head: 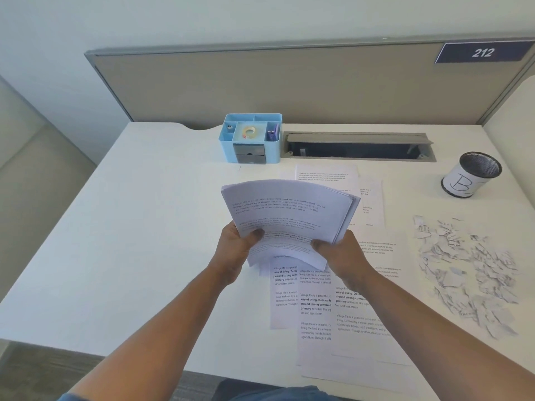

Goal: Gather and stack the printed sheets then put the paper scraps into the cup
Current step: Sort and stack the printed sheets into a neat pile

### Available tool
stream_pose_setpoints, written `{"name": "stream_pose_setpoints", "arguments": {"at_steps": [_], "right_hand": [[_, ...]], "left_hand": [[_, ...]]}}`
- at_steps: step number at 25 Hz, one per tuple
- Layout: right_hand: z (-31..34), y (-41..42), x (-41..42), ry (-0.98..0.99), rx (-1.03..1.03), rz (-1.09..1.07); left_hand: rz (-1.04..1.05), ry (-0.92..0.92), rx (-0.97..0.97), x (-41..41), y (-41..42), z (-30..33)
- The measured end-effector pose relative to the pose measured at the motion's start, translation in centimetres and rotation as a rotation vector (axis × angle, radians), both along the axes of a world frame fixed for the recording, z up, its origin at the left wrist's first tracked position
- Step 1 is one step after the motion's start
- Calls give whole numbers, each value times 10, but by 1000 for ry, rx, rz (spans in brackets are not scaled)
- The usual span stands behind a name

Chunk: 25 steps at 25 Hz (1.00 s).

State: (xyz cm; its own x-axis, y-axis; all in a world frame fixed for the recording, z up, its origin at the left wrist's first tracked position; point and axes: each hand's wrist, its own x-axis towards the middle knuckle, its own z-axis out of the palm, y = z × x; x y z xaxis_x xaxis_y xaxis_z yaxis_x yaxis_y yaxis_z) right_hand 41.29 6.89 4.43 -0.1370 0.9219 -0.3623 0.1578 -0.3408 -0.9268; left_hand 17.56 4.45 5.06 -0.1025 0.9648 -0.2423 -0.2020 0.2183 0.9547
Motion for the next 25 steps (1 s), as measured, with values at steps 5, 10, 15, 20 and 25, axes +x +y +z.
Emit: {"name": "stream_pose_setpoints", "arguments": {"at_steps": [5,10,15,20,25], "right_hand": [[-6,-2,-1,-4,-14,4],[-9,-4,0,-31,-13,19],[-8,-4,-1,-44,3,18],[-10,0,-1,-51,-15,11],[-4,11,2,36,-64,-8]], "left_hand": [[-11,4,-22,-1,-6,-7],[-10,39,-40,0,-9,-13],[-17,83,-32,-1,-10,-16],[-55,137,-56,-3,-13,-22],[-108,174,-43,-13,-3,-11]]}}
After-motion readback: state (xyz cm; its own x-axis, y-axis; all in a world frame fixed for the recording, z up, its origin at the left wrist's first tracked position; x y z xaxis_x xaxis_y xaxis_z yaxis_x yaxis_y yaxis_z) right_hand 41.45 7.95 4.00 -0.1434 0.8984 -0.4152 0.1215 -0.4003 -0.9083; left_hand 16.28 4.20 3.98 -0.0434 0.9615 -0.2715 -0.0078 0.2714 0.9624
